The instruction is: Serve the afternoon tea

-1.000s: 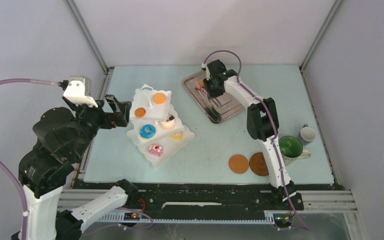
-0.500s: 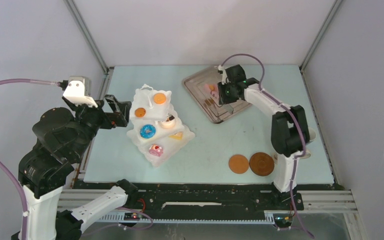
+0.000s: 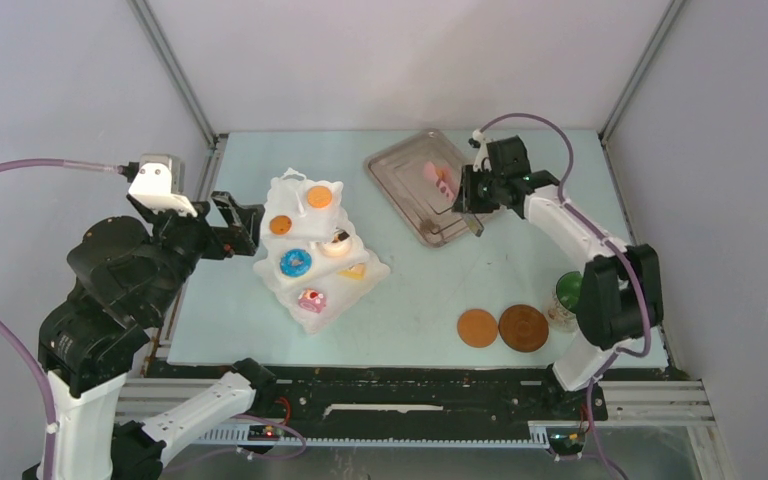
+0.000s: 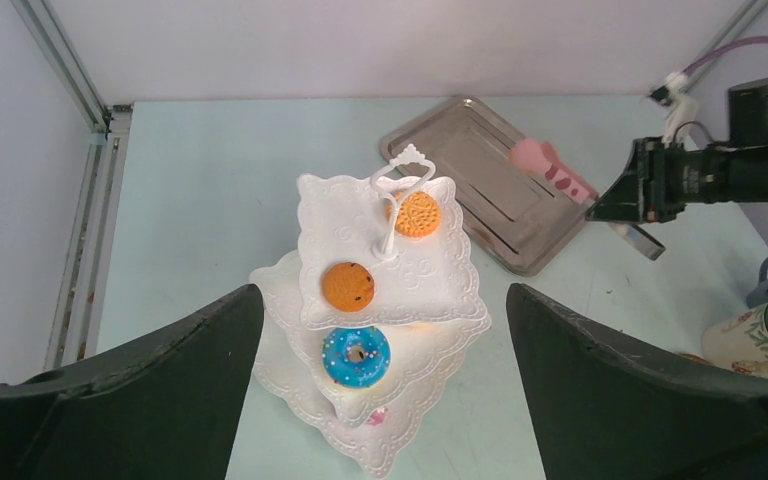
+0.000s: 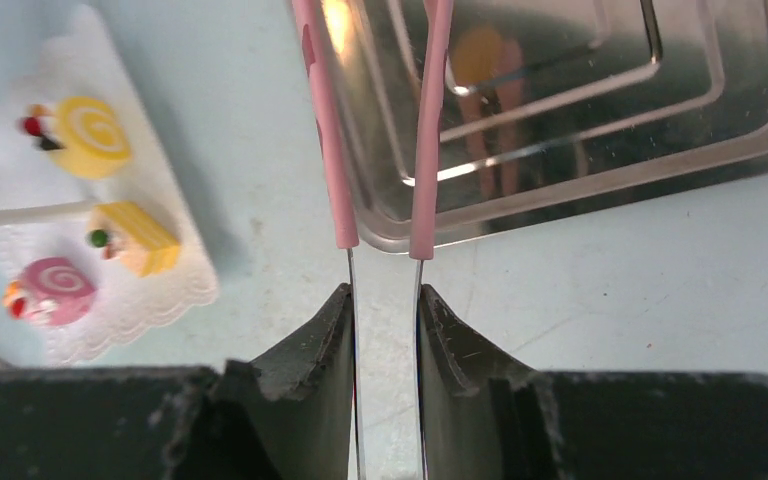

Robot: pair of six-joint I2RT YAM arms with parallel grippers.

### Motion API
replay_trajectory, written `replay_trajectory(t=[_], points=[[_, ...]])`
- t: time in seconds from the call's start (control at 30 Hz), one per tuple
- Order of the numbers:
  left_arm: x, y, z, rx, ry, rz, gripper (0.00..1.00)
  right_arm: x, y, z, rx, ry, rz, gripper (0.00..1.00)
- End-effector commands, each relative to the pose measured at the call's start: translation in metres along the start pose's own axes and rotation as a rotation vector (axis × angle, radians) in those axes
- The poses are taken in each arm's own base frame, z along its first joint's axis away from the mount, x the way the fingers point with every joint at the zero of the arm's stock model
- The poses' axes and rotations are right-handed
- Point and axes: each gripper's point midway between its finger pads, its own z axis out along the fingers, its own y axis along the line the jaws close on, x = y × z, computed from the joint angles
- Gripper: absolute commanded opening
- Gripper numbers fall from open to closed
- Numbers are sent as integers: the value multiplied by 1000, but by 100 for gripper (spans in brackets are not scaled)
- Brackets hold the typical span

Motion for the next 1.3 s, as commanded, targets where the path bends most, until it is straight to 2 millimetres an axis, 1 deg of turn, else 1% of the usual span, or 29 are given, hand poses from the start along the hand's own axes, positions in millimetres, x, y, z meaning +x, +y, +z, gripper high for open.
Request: replay_trajectory(t=[0.0, 0.1, 0.2, 0.23, 0.27, 0.33, 0.47, 0.53, 0.63, 0.77, 0.87, 0.9, 1.13, 1.27], points=[[-6, -6, 1, 31, -26, 11, 100, -62, 49, -68, -146, -247, -57, 0], [-6, -6, 1, 31, -24, 11, 100, -78, 79, -107, -214, -361, -143, 0], [-4, -7, 3, 36, -20, 10, 100, -85, 115, -143, -255, -465, -272, 0], [-4, -8, 3, 38, -18, 10, 100, -85, 125, -151, -261, -485, -306, 0], [-4, -8, 4, 38, -18, 10, 100, -81, 138, -157, -273, -487, -343, 0], [-4, -8, 4, 38, -20, 9, 100, -75, 156, -163, -280, -477, -398, 0], [-4, -8, 5, 37, -16, 11, 100, -54, 190, -168, -288, -440, -520, 0], [-4, -8, 4, 38, -17, 10, 100, -39, 206, -167, -311, -402, -575, 0], [-4, -9, 5, 38, -14, 10, 100, -15, 223, -167, -350, -332, -626, 0], [-2, -10, 6, 44, -7, 6, 100, 6, 240, -174, -403, -296, -662, 0], [-3, -12, 8, 48, -8, 1, 100, 20, 249, -170, -419, -263, -684, 0], [-3, -12, 7, 48, -7, 0, 100, 24, 252, -166, -419, -249, -692, 0], [-5, -11, 5, 49, -10, 0, 100, 40, 275, -147, -410, -201, -817, 0], [-5, -11, 4, 46, -11, 0, 100, 43, 277, -138, -385, -182, -832, 1]])
